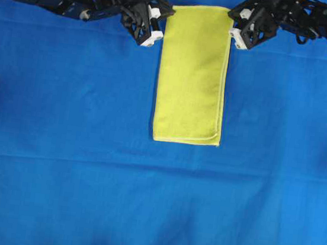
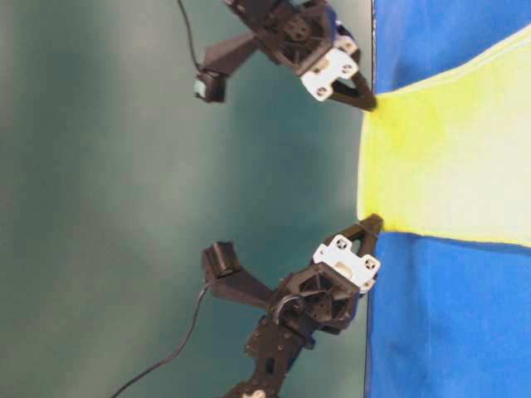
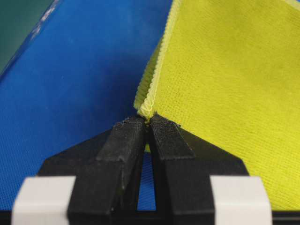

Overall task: Fold the yellow towel.
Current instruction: 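Fold the top end down onto the bottom half and release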

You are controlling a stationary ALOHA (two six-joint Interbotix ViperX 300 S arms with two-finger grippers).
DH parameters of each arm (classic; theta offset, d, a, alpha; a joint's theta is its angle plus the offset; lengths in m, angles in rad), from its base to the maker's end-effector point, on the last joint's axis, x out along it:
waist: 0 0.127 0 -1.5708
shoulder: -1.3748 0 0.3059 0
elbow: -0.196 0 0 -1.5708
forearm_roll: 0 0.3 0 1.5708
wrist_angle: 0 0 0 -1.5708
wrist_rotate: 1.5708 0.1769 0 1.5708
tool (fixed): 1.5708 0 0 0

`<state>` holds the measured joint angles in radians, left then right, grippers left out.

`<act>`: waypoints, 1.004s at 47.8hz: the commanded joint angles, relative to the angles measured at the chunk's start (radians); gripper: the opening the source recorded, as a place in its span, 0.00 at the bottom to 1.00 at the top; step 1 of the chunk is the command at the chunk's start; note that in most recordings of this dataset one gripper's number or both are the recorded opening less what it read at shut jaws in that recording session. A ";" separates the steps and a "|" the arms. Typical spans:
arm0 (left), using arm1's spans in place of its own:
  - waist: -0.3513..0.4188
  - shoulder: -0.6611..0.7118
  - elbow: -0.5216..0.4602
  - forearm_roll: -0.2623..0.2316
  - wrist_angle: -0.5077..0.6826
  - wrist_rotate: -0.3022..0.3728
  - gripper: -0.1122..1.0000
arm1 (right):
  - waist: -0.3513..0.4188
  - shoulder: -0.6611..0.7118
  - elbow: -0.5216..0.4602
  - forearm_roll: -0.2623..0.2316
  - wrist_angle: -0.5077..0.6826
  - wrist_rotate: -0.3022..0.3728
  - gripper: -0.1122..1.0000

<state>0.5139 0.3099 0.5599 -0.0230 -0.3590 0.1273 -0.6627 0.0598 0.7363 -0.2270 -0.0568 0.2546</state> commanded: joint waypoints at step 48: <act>-0.546 -0.196 0.169 -0.002 0.130 -0.130 0.12 | 0.511 -0.233 0.192 0.232 0.114 0.005 0.14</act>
<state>0.0000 0.1227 0.7378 -0.0245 -0.2316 0.0046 -0.1764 -0.1764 0.9250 -0.0184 0.0583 0.2608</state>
